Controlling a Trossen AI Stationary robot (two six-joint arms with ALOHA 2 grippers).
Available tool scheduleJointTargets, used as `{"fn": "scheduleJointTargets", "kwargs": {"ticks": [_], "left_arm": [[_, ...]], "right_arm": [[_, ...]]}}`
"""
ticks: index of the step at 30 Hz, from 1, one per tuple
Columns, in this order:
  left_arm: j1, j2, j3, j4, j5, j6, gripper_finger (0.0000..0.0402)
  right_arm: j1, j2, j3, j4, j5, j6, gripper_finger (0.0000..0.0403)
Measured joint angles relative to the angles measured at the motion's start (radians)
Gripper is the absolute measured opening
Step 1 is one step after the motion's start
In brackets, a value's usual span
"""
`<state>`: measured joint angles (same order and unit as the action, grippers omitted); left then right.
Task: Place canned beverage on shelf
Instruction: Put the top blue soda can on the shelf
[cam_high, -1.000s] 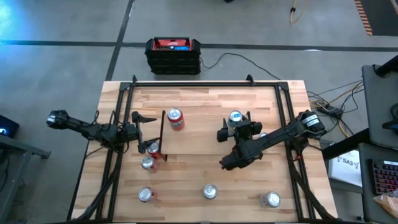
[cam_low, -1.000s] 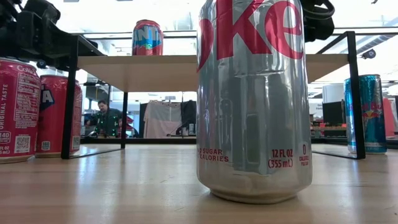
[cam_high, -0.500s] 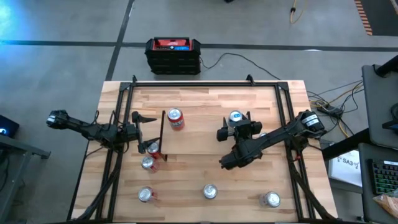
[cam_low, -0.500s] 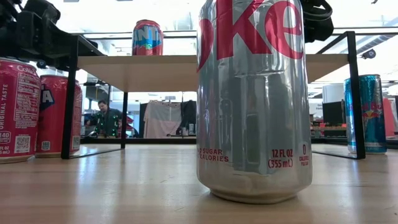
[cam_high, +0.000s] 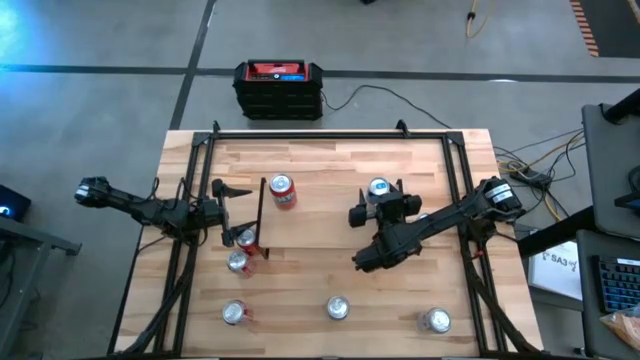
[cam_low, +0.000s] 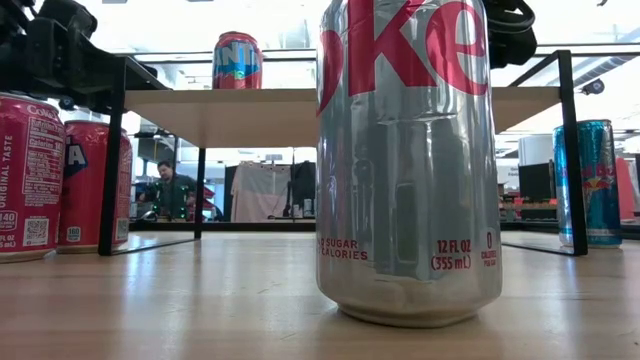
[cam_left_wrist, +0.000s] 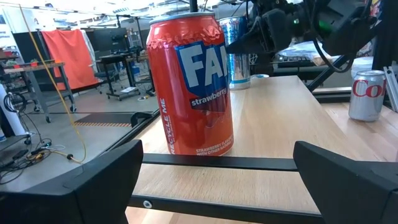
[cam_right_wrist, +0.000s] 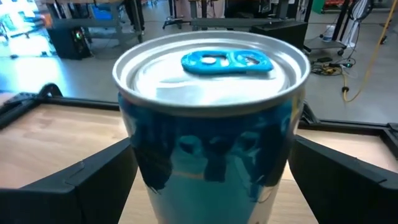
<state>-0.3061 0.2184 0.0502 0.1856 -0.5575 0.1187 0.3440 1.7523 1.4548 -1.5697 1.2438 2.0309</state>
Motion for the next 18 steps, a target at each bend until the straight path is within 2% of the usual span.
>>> {"fn": "scheduleJointTargets", "kwargs": {"ticks": [12,18], "left_arm": [[0.0,0.0,0.0,0.0,0.0,0.0,0.04],[0.0,0.0,0.0,0.0,0.0,0.0,0.04]], "right_arm": [[0.0,-0.001,0.009,0.003,-0.01,-0.027,0.0384],[0.0,0.001,0.008,0.003,0.05,-0.027,0.0384]]}}
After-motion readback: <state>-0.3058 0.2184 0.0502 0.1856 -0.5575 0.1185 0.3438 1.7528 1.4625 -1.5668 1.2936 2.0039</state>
